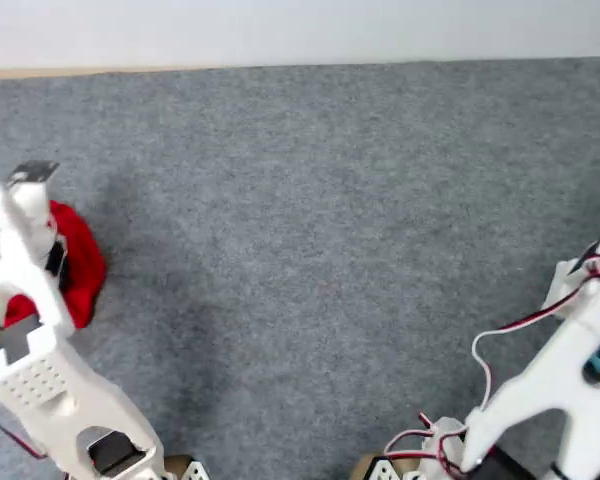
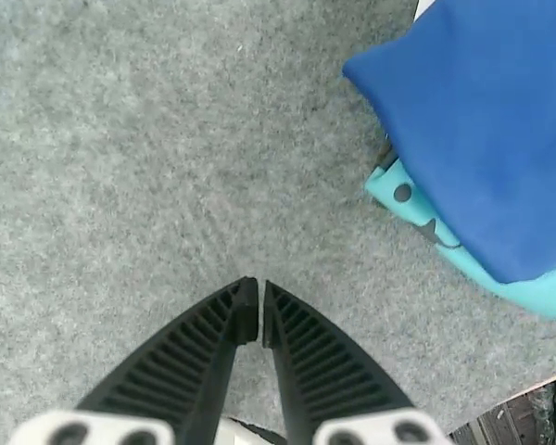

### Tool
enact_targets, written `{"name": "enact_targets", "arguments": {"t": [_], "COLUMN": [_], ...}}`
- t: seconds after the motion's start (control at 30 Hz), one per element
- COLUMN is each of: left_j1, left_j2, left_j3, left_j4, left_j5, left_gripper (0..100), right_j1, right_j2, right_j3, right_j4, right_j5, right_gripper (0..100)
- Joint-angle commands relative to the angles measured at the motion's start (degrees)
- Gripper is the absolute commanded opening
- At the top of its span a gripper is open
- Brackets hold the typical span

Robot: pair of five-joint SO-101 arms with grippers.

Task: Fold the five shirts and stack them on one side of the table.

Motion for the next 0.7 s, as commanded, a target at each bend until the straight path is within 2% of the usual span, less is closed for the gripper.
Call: {"name": "enact_targets", "arguments": {"t": [0.0, 0.17, 0.3, 0.53, 0.6, 0.67], "left_j1": [5.71, 14.33, 24.53, 44.13, 47.65, 48.35], "left_j2": [-6.51, -13.80, -17.85, -23.03, -23.65, -23.21], "left_j3": [-9.89, -23.43, -31.08, -40.04, -41.71, -41.71], "left_j4": [5.89, 9.23, 11.08, 10.99, 10.99, 11.16], "left_j5": [1.05, 8.97, 13.19, 16.09, 16.53, 16.79], "left_gripper": [0, 0, 0, 0, 0, 0], "right_j1": [0.84, 0.66, 0.66, 0.57, 0.57, 0.57], "right_j2": [-4.00, -7.60, -9.80, -12.44, -12.79, -12.88], "right_j3": [1.93, 5.98, 8.00, 10.90, 11.87, 12.31], "right_j4": [2.33, 2.33, 2.24, 2.24, 2.24, 2.24], "right_j5": [0.70, 0.70, 0.70, 0.70, 0.70, 0.70], "right_gripper": [1.2, 1.2, 1.2, 1.2, 1.2, 1.2]}}
